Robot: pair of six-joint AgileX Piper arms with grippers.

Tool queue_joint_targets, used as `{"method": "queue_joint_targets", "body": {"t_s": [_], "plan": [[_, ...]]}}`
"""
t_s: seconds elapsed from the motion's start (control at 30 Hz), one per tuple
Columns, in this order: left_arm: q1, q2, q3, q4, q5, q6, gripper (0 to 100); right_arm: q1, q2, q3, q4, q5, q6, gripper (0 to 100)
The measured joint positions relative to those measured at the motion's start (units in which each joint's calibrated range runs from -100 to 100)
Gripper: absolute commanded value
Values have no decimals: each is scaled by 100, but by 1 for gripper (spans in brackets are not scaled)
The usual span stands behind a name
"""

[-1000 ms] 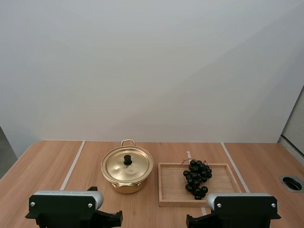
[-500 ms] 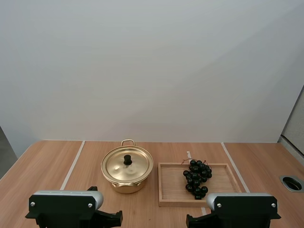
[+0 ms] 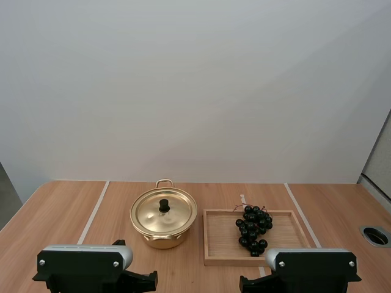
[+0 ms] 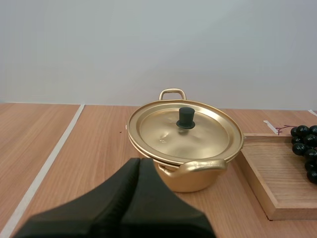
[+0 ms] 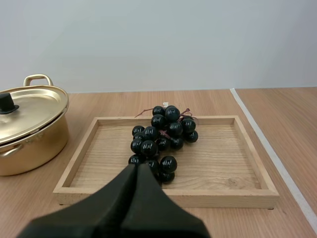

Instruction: Open the lid, put the grape in the pot, and close it

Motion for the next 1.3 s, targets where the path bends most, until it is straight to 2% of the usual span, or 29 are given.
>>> {"method": "queue_joint_targets", "body": {"t_s": [0.23,0.53,0.83,1.0,1.07,1.1,1.13,1.17,1.2,1.23,1.27,1.3], "plan": [[0,0,-143,0,181,0,0,0,0,-14,0,134,0,0],[0,0,-1519,11,762,42,0,0,0,-600,-184,226,0,0],[0,0,-2266,11,866,642,0,0,-15,-1837,-213,267,9,0],[0,-3,-2470,11,1051,667,0,0,-15,-2390,-213,745,9,0],[0,-3,-2539,11,1166,667,2,0,-15,-2696,-213,1344,9,2],[0,-3,-2581,11,1192,677,6,0,-15,-2759,-213,1460,9,12],[0,-3,-2608,11,1192,677,11,0,-15,-2813,-213,1635,9,30],[0,-3,-2608,11,1192,677,14,0,-15,-2852,-213,1752,9,42],[0,-3,-2608,11,1207,677,30,0,-15,-2918,-226,2017,19,70],[0,-3,-2608,11,1214,677,42,0,-15,-2932,-226,2040,19,88],[0,-3,-2608,11,1232,677,56,0,-15,-2963,-230,2283,19,100],[0,-3,-2608,11,1229,692,62,0,-15,-2984,-230,2347,19,100]]}}
